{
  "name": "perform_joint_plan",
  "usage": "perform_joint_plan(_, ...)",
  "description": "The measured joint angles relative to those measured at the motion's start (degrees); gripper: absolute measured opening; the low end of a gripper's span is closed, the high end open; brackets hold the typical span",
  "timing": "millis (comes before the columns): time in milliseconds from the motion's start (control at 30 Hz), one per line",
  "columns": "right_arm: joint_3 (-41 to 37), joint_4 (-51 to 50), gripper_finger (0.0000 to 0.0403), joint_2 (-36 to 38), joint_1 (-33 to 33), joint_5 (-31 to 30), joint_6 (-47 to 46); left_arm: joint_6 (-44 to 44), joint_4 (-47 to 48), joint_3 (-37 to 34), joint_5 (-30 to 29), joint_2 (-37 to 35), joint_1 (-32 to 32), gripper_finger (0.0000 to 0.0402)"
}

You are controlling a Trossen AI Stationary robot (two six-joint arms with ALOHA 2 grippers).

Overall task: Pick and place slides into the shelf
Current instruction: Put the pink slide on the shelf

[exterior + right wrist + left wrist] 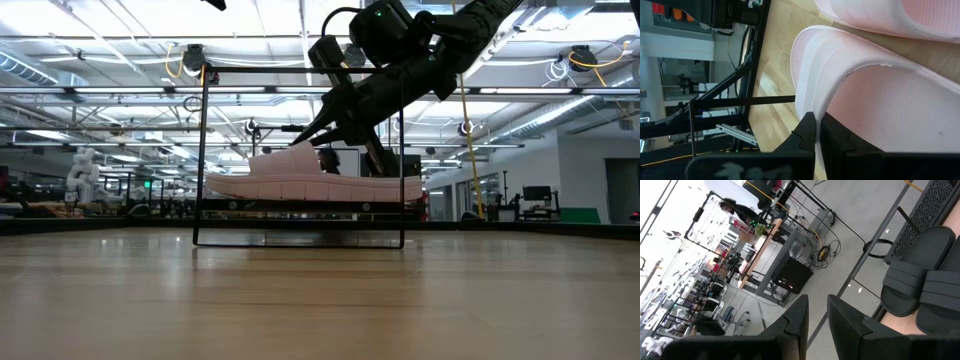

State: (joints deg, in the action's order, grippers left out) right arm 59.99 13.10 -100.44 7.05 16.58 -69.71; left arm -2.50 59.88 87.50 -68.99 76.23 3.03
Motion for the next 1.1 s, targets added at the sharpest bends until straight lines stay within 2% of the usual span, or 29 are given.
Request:
perform_joint_plan(533,-0.02,0.76,0.0002,-0.62,0.0,0.27,0.06,0.22,-0.09,0.0,0.0,0.0,0.0,0.0078)
perform_joint_plan(800,-0.02,7.93,0.0003,-3.77,0.0,4.54,-1.56,0.34,-0.11,0.02,0.02,-0.02,-0.02,0.0078)
perform_joint_plan(1100,-0.02,7.59,0.0004,-3.8,0.44,4.72,-1.24,0.25,-0.04,0.0,0.07,-0.02,0.0,0.0078)
